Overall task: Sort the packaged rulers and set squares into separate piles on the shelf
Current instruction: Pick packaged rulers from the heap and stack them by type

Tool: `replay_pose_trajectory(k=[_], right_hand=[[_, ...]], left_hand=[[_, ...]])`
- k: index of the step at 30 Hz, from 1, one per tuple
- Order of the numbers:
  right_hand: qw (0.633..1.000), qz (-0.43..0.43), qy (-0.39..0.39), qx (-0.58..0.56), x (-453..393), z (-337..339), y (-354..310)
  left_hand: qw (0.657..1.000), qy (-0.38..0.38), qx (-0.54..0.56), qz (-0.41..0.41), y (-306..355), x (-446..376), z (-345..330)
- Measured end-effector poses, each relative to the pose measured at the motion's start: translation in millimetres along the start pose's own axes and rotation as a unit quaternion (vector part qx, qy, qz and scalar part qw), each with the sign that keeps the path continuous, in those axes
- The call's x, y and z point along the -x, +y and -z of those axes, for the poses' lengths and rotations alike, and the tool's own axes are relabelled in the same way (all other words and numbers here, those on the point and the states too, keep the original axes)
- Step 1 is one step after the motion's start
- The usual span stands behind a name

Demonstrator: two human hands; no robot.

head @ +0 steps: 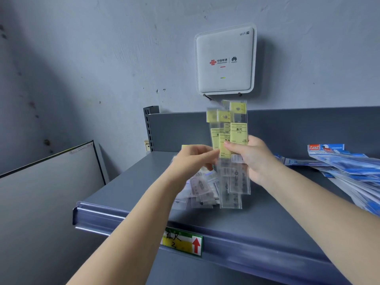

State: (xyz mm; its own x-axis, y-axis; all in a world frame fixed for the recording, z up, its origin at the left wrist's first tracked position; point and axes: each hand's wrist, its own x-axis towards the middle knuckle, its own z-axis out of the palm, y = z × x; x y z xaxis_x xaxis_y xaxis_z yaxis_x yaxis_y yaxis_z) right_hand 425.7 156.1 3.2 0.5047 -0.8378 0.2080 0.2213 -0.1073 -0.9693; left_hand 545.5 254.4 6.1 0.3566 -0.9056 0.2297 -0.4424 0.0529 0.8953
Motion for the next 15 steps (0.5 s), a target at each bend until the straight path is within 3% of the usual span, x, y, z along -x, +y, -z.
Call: replay_pose_trajectory(k=[10,15], right_hand=[[0.999,-0.022,0.011,-0.026,-9,12,-12],[0.999,-0.017,0.005,-0.035,-12,8,-18]], left_hand=[[0.984,0.079,0.154,0.033,-8,-5,13],[0.981,0.122,0.146,0.045,-15,-9,36]])
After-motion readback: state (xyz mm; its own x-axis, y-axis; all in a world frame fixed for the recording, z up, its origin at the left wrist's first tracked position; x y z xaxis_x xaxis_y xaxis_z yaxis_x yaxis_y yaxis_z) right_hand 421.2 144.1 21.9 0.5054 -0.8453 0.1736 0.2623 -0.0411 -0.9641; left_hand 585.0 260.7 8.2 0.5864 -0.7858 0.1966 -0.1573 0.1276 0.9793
